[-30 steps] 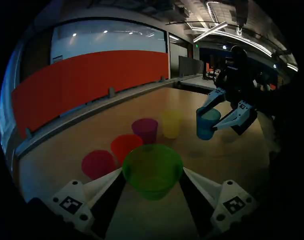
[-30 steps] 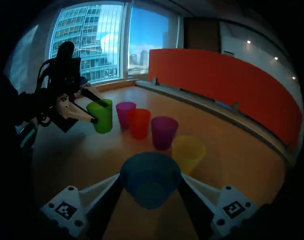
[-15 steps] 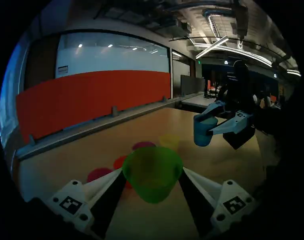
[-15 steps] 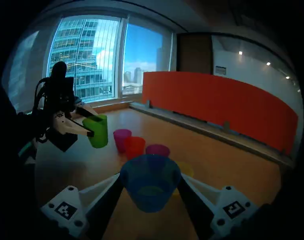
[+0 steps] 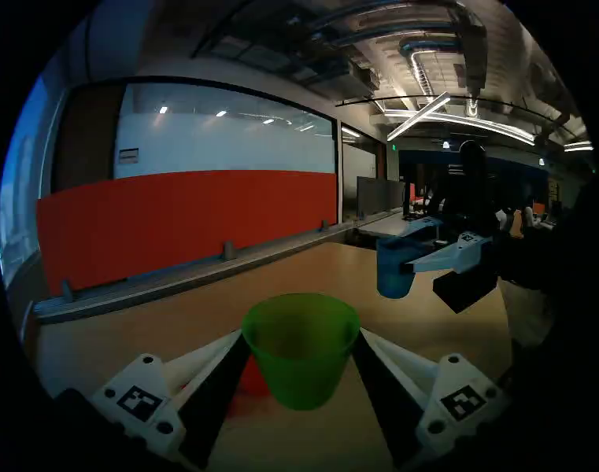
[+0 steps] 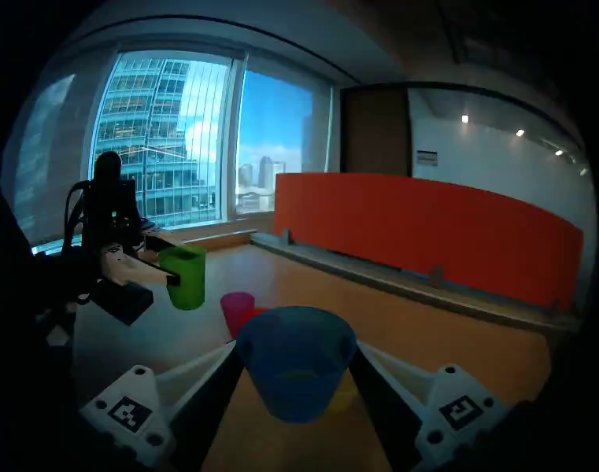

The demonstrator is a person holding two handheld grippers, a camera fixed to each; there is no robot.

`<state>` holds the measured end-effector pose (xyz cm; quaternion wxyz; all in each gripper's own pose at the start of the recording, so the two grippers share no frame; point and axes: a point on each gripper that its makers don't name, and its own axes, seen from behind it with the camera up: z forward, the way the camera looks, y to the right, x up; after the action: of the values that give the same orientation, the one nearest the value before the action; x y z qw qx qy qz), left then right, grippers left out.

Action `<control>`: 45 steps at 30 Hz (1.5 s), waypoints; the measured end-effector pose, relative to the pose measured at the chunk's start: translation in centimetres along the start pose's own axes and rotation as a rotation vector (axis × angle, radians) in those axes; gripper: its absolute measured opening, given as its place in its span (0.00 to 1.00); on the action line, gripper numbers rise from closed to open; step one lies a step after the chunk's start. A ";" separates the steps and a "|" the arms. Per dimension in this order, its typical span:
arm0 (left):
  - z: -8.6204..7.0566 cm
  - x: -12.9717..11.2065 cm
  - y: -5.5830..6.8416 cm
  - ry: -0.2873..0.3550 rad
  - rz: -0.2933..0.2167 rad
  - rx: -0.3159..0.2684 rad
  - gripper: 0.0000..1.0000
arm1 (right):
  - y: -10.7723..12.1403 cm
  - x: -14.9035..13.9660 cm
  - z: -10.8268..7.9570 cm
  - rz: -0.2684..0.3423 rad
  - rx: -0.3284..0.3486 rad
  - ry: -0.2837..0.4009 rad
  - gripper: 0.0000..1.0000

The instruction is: Pour water

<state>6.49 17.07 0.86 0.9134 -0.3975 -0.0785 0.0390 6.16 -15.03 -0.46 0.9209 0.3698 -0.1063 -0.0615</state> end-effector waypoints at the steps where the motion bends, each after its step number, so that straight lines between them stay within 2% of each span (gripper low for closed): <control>1: 0.0 0.2 0.0 0.005 -0.002 -0.001 0.87 | 0.0 0.2 0.0 0.001 -0.001 0.005 0.91; 5: -0.1 0.7 0.2 0.022 -0.004 -0.008 0.87 | 0.1 0.9 0.0 0.003 -0.003 0.021 0.91; 11: 0.0 1.2 0.2 0.031 0.022 -0.007 0.87 | 0.2 1.4 0.1 -0.001 -0.001 0.028 0.91; 24: 0.2 2.3 1.4 0.061 0.035 -0.029 0.87 | 0.2 3.3 0.2 -0.057 0.012 0.042 0.91; 33: 0.4 2.5 2.9 0.058 0.051 -0.056 0.87 | 0.0 5.4 0.6 -0.126 0.026 0.065 0.91; 45: 0.8 2.5 4.7 0.057 0.055 -0.087 0.87 | -0.5 8.7 1.5 -0.263 0.040 0.103 0.91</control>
<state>8.74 21.16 -1.78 0.8957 -0.4399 -0.0431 0.0491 14.19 -18.11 1.57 0.9016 0.4014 -0.0108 -0.1607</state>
